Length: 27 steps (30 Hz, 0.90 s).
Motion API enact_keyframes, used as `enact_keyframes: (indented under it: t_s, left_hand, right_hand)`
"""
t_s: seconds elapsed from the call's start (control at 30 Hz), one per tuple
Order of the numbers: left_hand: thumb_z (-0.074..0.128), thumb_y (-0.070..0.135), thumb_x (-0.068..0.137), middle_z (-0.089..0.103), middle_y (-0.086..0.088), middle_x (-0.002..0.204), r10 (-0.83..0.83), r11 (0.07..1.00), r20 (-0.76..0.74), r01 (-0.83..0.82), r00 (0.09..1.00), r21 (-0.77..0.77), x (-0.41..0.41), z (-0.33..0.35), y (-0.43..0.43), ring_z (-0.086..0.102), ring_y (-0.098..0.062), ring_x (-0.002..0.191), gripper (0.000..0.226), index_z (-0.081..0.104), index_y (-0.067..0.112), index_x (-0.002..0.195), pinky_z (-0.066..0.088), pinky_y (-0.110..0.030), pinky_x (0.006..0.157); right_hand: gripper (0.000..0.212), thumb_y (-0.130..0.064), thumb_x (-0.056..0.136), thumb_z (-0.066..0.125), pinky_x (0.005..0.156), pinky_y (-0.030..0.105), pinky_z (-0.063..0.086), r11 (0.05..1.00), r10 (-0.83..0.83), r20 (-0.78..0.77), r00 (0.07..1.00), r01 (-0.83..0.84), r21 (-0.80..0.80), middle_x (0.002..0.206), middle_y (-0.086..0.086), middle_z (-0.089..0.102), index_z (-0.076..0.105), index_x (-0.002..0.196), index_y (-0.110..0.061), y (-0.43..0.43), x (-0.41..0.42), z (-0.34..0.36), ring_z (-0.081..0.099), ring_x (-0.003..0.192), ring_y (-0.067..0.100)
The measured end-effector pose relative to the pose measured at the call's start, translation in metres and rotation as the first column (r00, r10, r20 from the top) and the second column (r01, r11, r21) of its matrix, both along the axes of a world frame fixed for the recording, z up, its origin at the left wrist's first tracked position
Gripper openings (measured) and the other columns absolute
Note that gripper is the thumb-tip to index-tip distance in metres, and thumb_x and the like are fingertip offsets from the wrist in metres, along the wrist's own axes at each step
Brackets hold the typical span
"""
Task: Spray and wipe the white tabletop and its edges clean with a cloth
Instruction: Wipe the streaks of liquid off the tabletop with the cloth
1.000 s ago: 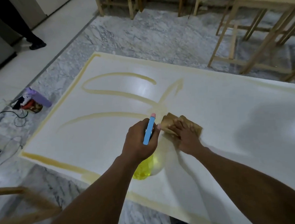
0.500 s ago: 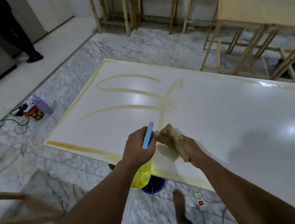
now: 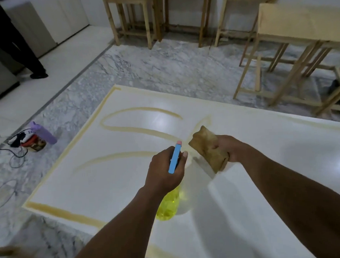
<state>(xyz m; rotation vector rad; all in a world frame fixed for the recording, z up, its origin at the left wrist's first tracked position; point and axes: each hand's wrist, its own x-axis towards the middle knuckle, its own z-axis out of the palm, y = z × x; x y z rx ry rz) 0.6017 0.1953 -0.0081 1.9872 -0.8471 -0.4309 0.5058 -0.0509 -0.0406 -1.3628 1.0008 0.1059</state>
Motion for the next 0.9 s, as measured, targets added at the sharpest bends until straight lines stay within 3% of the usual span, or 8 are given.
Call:
enact_keyframes:
  t_s: [0.1, 0.2, 0.3, 0.37, 0.43, 0.57, 0.7, 0.9]
  left_hand:
    - [0.061, 0.046, 0.101, 0.061, -0.003, 0.065, 0.029, 0.999, 0.002, -0.029, 1.0, -0.032, 0.023, -0.004, -0.046, 0.069, -0.03, 0.06, 0.033, 0.06, 0.018, 0.083, 0.059, -0.055, 0.063]
    - [0.059, 0.052, 0.1, 0.062, -0.008, 0.068, 0.049, 0.997, -0.019, -0.05, 0.999, -0.066, 0.041, -0.01, -0.079, 0.067, -0.034, 0.06, 0.035, 0.058, 0.021, 0.082, 0.062, -0.054, 0.062]
    - [0.059, 0.052, 0.1, 0.057, -0.007, 0.066, 0.079, 0.994, -0.006, -0.079, 0.997, -0.071, 0.058, -0.019, -0.107, 0.065, -0.036, 0.06, 0.037, 0.059, 0.02, 0.083, 0.062, -0.055, 0.062]
    - [0.059, 0.051, 0.1, 0.055, -0.006, 0.065, 0.077, 0.994, 0.0, -0.077, 0.997, -0.074, 0.064, -0.023, -0.119, 0.064, -0.036, 0.059, 0.036, 0.059, 0.019, 0.083, 0.062, -0.055, 0.061]
    - [0.059, 0.05, 0.101, 0.055, -0.005, 0.065, 0.065, 0.994, 0.018, -0.063, 0.998, -0.084, 0.068, -0.027, -0.125, 0.064, -0.035, 0.059, 0.035, 0.058, 0.02, 0.082, 0.061, -0.055, 0.061]
    - [0.058, 0.048, 0.101, 0.06, -0.009, 0.069, 0.065, 0.994, 0.048, -0.06, 0.997, -0.093, 0.071, -0.033, -0.125, 0.065, -0.034, 0.059, 0.036, 0.058, 0.017, 0.083, 0.061, -0.056, 0.062]
    - [0.059, 0.05, 0.101, 0.063, -0.009, 0.071, 0.09, 0.994, 0.036, -0.087, 0.995, -0.072, 0.065, -0.031, -0.111, 0.066, -0.035, 0.06, 0.036, 0.058, 0.019, 0.082, 0.061, -0.056, 0.062]
    - [0.061, 0.048, 0.1, 0.057, -0.008, 0.065, 0.115, 0.992, 0.035, -0.114, 0.993, -0.047, 0.047, -0.027, -0.063, 0.066, -0.035, 0.059, 0.036, 0.058, 0.018, 0.081, 0.061, -0.057, 0.061]
  right_hand:
    - [0.026, -0.016, 0.093, 0.058, 0.069, 0.03, 0.049, 0.965, 0.114, -0.059, 0.992, -0.124, -0.232, 0.096, 0.007, 0.068, 0.068, 0.115, -0.009, -0.068, 0.052, 0.017, 0.064, 0.082, 0.022]
    - [0.038, -0.052, 0.096, 0.05, 0.056, 0.028, 0.046, 0.879, 0.16, -0.11, 0.981, -0.192, -0.437, 0.087, -0.007, 0.067, 0.068, 0.113, -0.022, -0.113, 0.095, 0.018, 0.063, 0.069, 0.022]
    - [0.044, -0.02, 0.092, 0.044, 0.07, 0.032, 0.05, 0.673, 0.263, -0.275, 0.925, -0.38, -0.634, 0.114, 0.001, 0.064, 0.056, 0.134, -0.03, -0.154, 0.13, -0.019, 0.064, 0.091, 0.028]
    - [0.059, -0.021, 0.082, 0.041, 0.1, 0.045, 0.045, 0.551, 0.332, -0.422, 0.843, -0.537, -0.638, 0.137, 0.004, 0.054, 0.048, 0.138, -0.039, -0.172, 0.141, -0.056, 0.054, 0.121, 0.032]
    - [0.06, -0.02, 0.083, 0.044, 0.112, 0.053, 0.034, 0.465, 0.385, -0.508, 0.77, -0.637, -0.615, 0.152, 0.004, 0.041, 0.048, 0.141, -0.035, -0.174, 0.143, -0.097, 0.037, 0.14, 0.032]
    - [0.063, -0.023, 0.085, 0.037, 0.118, 0.06, 0.019, 0.404, 0.364, -0.427, 0.828, -0.554, -0.728, 0.164, 0.004, 0.024, 0.044, 0.147, -0.028, -0.148, 0.124, -0.14, 0.016, 0.152, 0.031]
    - [0.058, -0.032, 0.094, 0.054, 0.121, 0.056, 0.012, 0.391, 0.386, -0.457, 0.802, -0.59, -0.706, 0.165, 0.002, 0.019, 0.039, 0.15, -0.03, -0.112, 0.105, -0.136, 0.011, 0.153, 0.03]
    - [0.063, -0.033, 0.097, 0.051, 0.119, 0.056, 0.014, 0.313, 0.412, -0.512, 0.753, -0.645, -0.697, 0.167, 0.001, 0.009, 0.026, 0.155, -0.031, -0.014, 0.063, -0.119, 0.006, 0.153, 0.034]
